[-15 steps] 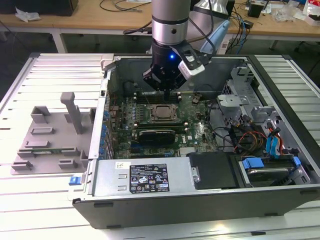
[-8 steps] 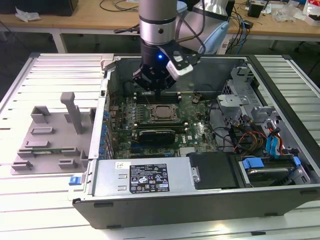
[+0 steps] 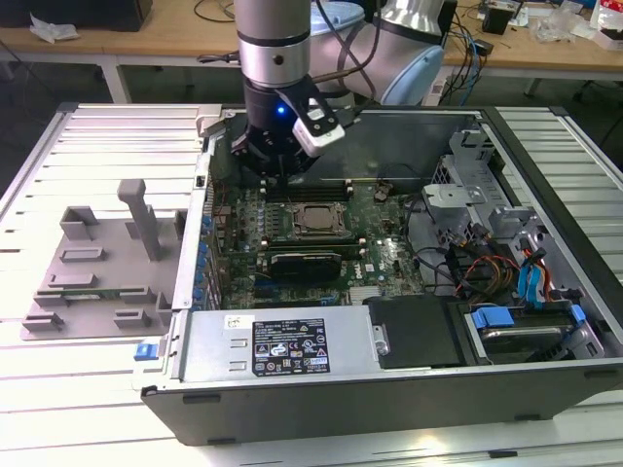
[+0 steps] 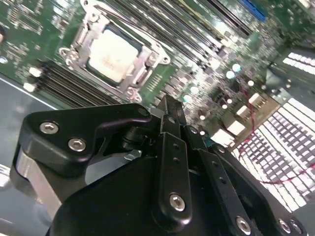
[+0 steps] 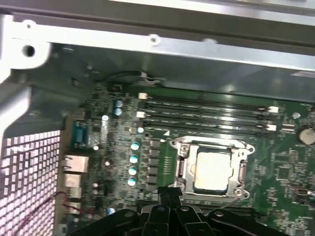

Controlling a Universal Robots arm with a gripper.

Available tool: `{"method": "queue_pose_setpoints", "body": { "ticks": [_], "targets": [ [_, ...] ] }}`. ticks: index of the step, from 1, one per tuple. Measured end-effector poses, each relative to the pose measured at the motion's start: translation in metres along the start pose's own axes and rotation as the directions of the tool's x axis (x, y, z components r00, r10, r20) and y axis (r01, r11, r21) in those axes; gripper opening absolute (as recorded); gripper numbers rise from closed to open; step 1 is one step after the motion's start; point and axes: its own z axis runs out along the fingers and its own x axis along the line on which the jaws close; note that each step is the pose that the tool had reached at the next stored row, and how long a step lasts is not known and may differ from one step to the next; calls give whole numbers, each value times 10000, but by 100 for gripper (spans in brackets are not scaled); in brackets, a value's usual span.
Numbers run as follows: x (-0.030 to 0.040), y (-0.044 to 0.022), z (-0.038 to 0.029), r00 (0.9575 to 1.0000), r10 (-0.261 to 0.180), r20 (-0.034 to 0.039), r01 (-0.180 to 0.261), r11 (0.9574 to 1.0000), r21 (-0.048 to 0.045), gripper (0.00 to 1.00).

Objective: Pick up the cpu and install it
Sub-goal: 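Install the first cpu locking lever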

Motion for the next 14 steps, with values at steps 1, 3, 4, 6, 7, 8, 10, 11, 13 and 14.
{"method": "queue_pose_setpoints", "body": {
  "ticks": [1,3,4,6,7,8,10,11,13,14],
  "targets": [
    [52,5,-2,10000,0,2,0,10000,-1,11],
    [78,7,-3,10000,6,19,-6,9999,-168,11],
    [81,8,-3,10000,16,36,-15,9994,-338,11],
    [85,7,-3,10000,35,73,-29,9973,-734,11],
    [90,7,-3,9999,46,91,-37,9956,-938,11],
    [99,6,0,9999,51,99,-41,9946,-1033,11],
    [118,7,7,9999,57,112,-44,9932,-1161,11],
    [119,7,8,9999,60,114,-45,9928,-1200,11],
    [119,7,11,9999,76,139,-54,9890,-1475,11],
    [119,8,18,9999,77,142,-55,9889,-1486,11]
  ]
}}
